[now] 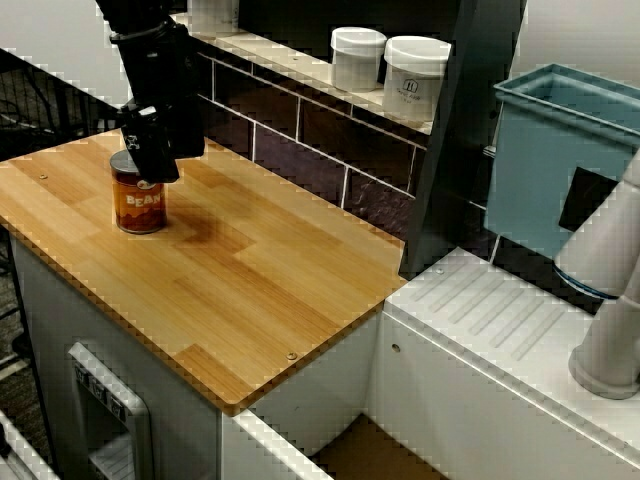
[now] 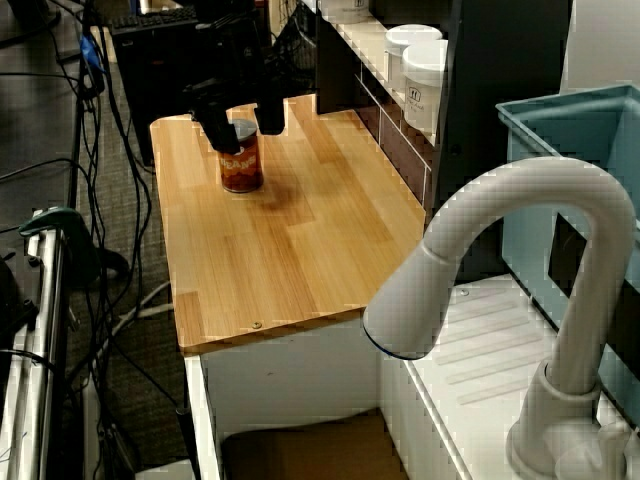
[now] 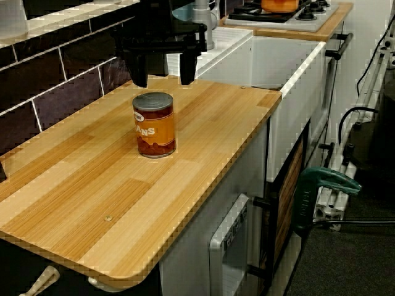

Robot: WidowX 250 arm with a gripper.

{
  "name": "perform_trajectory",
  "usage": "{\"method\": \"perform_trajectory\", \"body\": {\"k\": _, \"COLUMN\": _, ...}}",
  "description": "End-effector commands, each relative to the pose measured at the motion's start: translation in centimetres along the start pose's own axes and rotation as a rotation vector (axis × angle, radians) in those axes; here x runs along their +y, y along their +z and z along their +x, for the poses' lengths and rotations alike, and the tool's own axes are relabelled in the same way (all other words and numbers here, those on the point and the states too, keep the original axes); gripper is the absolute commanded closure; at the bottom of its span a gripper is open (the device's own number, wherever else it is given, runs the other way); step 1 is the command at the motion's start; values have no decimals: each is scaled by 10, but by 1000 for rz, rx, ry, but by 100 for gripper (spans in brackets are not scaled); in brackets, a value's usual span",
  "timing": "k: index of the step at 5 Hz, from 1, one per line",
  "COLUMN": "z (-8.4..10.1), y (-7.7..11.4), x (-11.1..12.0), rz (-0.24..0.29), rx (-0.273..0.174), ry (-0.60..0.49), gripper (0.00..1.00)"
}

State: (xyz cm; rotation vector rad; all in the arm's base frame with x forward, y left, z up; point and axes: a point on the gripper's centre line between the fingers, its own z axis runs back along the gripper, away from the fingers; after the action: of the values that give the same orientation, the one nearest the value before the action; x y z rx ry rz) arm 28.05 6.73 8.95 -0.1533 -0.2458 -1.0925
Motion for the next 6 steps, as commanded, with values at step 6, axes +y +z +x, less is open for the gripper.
{"method": "perform_trajectory", "body": {"k": 6, "z": -42, "y": -3, "x": 18, "rz": -62, "rx": 62, "ry": -216, "gripper": 0}}
